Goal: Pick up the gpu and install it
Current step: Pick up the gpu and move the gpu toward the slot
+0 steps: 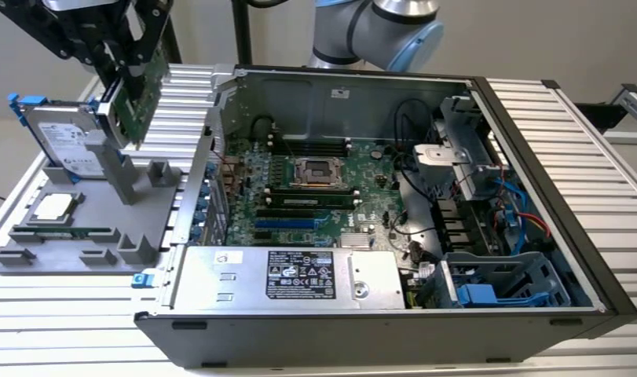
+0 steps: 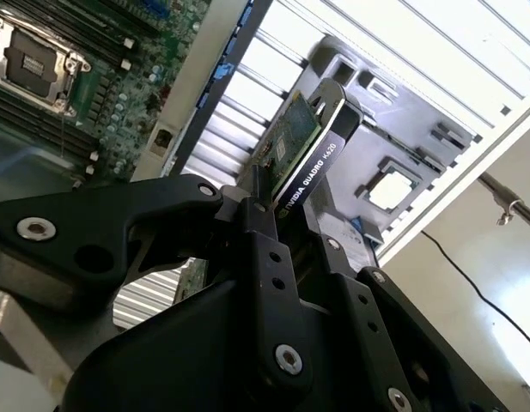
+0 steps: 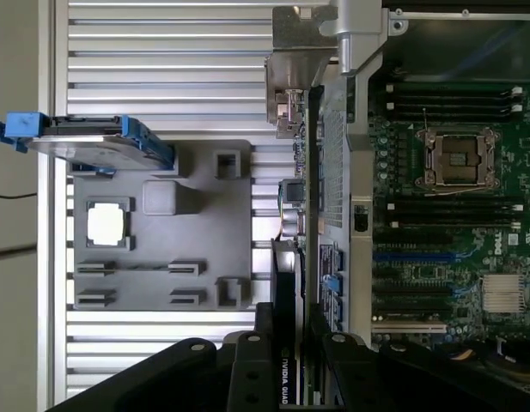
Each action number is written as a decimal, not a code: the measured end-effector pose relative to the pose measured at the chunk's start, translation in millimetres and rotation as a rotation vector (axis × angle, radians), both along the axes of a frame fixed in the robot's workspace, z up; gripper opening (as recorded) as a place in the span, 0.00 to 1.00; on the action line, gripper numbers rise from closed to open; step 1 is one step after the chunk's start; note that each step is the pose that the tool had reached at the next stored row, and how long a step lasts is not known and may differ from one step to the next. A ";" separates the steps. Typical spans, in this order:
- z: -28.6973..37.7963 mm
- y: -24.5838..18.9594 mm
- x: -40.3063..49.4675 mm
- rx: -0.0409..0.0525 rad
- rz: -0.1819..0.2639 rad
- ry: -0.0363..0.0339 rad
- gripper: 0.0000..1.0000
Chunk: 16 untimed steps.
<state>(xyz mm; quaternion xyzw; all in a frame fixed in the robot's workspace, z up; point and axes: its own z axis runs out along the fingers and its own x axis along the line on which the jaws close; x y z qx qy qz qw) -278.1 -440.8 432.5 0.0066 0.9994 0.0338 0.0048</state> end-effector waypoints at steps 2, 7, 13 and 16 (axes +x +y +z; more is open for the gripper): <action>0.0 0.0 2.8 0.0001 0.000 0.0000 0.00; 0.0 0.0 9.0 -0.0001 0.000 0.0001 0.00; 0.0 0.0 16.4 0.0000 0.000 0.0000 0.00; 0.0 0.0 20.3 0.0001 0.000 0.0000 0.00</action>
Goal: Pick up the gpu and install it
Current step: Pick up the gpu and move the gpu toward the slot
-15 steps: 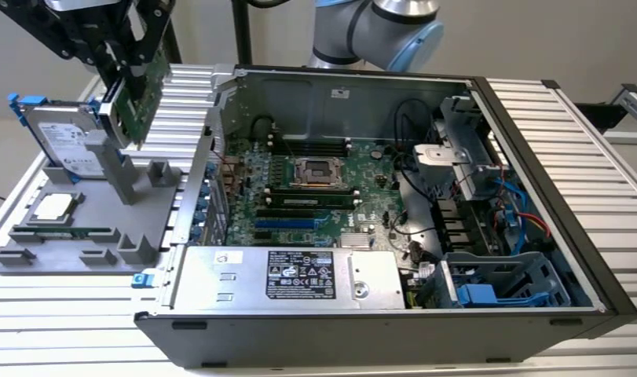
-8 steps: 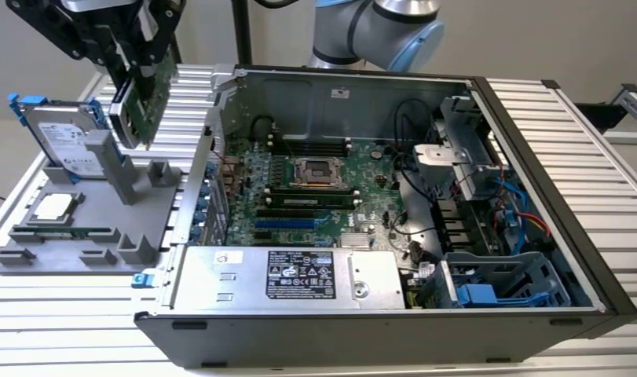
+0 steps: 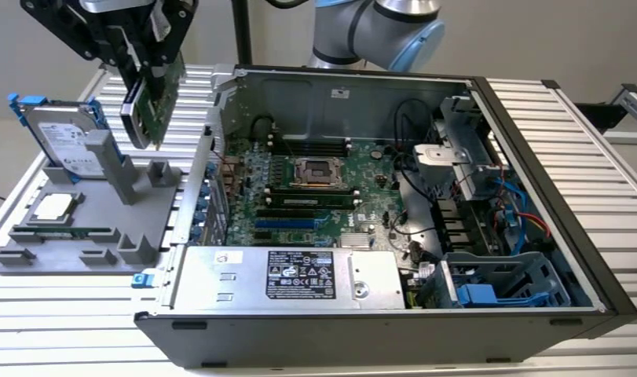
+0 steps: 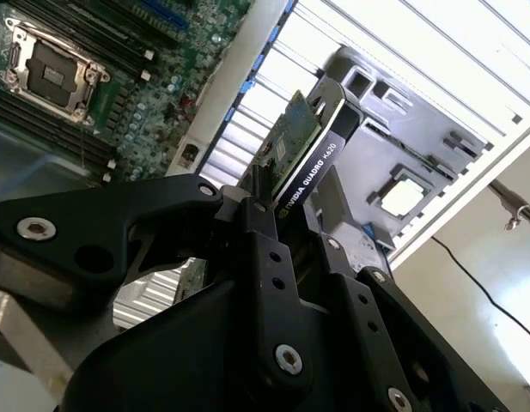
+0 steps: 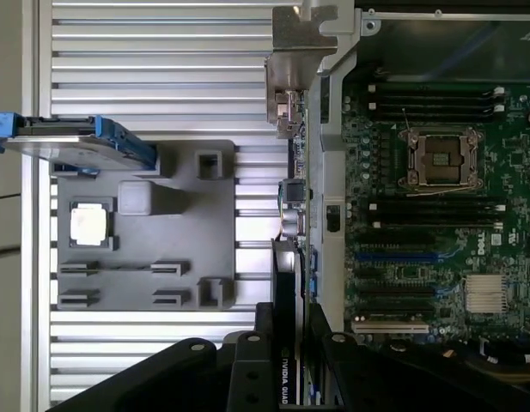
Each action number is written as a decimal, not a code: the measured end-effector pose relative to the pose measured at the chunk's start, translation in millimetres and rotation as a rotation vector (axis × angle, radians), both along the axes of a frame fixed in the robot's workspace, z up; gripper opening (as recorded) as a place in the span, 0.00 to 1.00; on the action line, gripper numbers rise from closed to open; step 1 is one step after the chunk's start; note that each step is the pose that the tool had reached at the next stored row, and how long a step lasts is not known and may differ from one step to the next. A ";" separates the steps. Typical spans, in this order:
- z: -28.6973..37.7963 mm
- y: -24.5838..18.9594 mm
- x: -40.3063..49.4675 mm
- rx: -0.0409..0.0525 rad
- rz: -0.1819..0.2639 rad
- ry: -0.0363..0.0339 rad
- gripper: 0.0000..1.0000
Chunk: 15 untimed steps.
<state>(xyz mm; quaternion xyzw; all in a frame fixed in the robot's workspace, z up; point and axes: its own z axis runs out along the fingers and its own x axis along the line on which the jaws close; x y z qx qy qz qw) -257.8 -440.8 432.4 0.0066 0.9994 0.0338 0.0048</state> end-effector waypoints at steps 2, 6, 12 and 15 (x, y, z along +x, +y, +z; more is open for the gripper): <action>0.0 0.0 2.8 0.0000 0.000 0.0000 0.00; 0.0 0.0 8.5 0.0000 0.000 0.0000 0.00; 0.0 0.0 17.8 -0.0001 0.000 0.0000 0.00; 0.0 0.0 22.9 -0.0001 0.000 0.0000 0.00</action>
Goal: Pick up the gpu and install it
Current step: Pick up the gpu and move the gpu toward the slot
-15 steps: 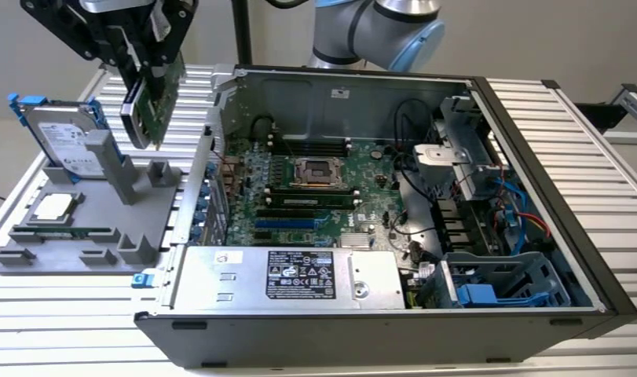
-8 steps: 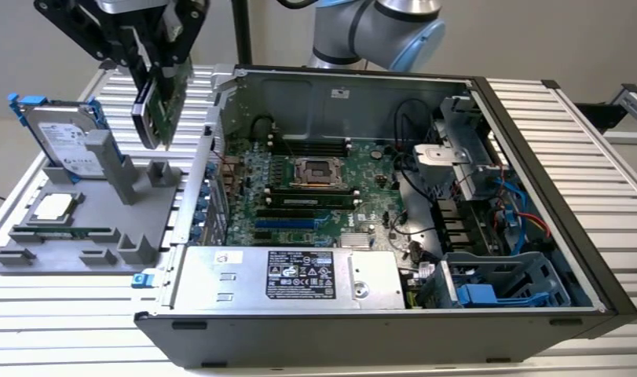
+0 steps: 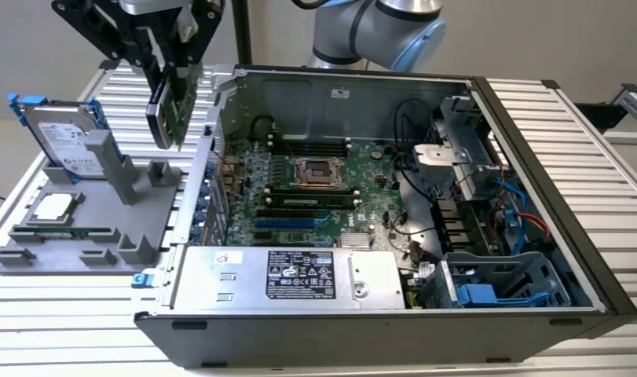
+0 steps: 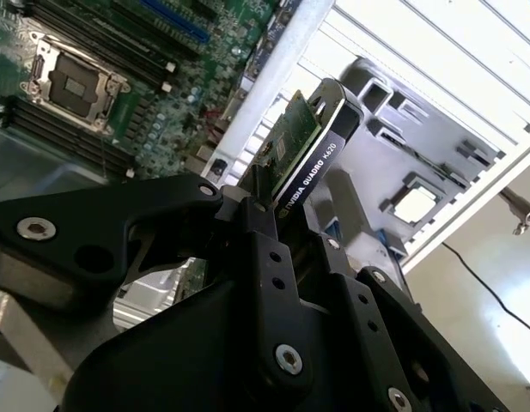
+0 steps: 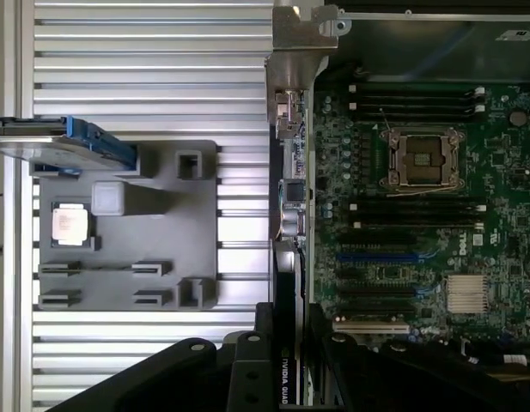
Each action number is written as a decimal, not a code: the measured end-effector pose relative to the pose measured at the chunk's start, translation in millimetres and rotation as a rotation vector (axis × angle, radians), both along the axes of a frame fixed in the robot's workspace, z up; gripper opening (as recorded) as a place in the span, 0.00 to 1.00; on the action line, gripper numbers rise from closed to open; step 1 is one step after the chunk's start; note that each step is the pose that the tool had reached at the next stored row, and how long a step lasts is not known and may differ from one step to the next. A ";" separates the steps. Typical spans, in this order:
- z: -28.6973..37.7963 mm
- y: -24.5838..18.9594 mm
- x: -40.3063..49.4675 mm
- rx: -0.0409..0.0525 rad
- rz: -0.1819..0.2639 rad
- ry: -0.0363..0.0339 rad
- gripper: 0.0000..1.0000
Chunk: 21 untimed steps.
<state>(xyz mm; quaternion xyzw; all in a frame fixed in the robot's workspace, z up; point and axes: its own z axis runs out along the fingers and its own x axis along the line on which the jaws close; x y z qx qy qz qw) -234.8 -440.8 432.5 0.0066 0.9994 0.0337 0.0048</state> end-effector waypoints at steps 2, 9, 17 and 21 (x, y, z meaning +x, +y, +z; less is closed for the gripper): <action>-0.1 0.0 3.7 0.0001 0.000 -0.0001 0.00; -0.1 0.0 15.5 0.0001 0.000 -0.0001 0.00; 0.0 0.0 28.3 0.0001 0.000 0.0000 0.00; -0.1 0.0 34.5 0.0001 0.000 -0.0001 0.00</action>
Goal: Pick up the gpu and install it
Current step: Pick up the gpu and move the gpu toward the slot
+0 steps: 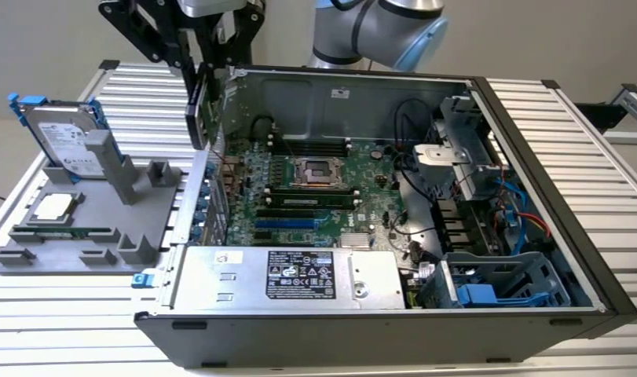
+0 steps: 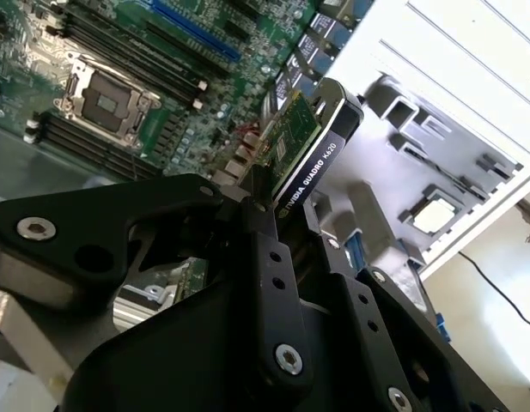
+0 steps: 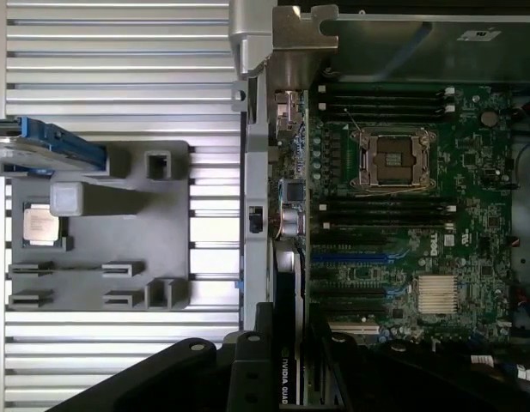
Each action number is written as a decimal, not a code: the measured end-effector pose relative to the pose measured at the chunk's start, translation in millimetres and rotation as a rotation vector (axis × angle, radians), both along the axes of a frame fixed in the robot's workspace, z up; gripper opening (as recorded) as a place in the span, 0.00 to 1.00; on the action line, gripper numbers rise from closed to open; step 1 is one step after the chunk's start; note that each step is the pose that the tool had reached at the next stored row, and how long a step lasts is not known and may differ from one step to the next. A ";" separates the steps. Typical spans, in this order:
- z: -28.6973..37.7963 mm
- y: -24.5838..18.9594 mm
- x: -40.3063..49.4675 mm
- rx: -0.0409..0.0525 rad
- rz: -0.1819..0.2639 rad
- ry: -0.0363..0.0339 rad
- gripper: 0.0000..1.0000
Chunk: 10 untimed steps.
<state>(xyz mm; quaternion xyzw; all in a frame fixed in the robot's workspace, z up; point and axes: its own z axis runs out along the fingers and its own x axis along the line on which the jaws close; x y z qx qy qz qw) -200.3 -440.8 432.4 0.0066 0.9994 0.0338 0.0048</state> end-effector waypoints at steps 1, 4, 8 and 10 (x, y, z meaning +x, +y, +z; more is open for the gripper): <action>0.0 0.0 1.5 0.0000 0.000 0.0000 0.00; 0.0 0.0 6.4 -0.0001 0.000 0.0001 0.00; 0.0 0.0 12.7 -0.0001 0.000 0.0001 0.00; 0.1 0.0 16.0 -0.0001 0.000 0.0001 0.00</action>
